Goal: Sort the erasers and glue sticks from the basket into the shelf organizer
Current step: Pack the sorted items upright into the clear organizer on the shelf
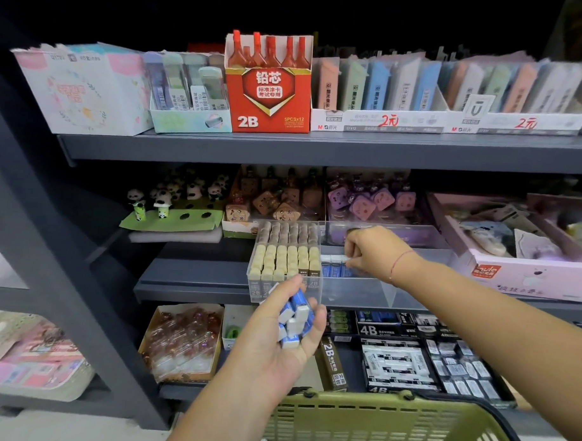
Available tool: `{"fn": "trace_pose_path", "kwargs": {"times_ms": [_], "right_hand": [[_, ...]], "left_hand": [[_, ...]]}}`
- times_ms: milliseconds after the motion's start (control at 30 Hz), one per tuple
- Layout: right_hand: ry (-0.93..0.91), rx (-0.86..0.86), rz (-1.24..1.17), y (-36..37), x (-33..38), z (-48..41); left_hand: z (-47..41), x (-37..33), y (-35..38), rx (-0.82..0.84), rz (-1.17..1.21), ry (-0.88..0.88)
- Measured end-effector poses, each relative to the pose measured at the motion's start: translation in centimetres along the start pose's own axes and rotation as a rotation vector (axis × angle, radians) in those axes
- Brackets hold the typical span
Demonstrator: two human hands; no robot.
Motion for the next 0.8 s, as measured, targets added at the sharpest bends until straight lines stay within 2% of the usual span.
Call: {"fn": "trace_pose_path", "kwargs": {"times_ms": [400,467,533,567,633,700,800], "right_hand": [[0.089,0.019,-0.161,-0.8,-0.3,1.4],[0.091,0.024,-0.116,-1.2,-0.2,1.9],[0.063,-0.068,-0.039,-2.5,0.4,2.4],[0.046,-0.140,-0.091,-3.5,1.2,2.9],[0.011,-0.183,-0.435,-5.3,3.3,4.2],[-0.052,-0.036,-0.762,-6.3,6.1,6.0],[-0.094,0.147,-0.869,-5.6,8.8,7.8]], "left_hand": [[0.1,0.1,0.0,0.012,-0.001,-0.012],[0.2,0.1,0.1,0.015,-0.017,-0.010],[0.3,0.1,0.1,0.014,-0.024,-0.006],[0.4,0.1,0.1,0.015,-0.026,-0.007],[0.4,0.2,0.2,0.025,-0.022,-0.012],[0.4,0.3,0.3,0.062,-0.007,-0.006],[0.5,0.5,0.5,0.111,-0.016,0.025]]}}
Point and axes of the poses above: each hand's wrist, its own z-axis away from the middle knuckle, its own y-axis out of the palm, x = y × z, the point moved 4 cm from there along -z, towards the middle knuckle, and after that the axes turned 11 degrees about -x, right-handed, at the moved point
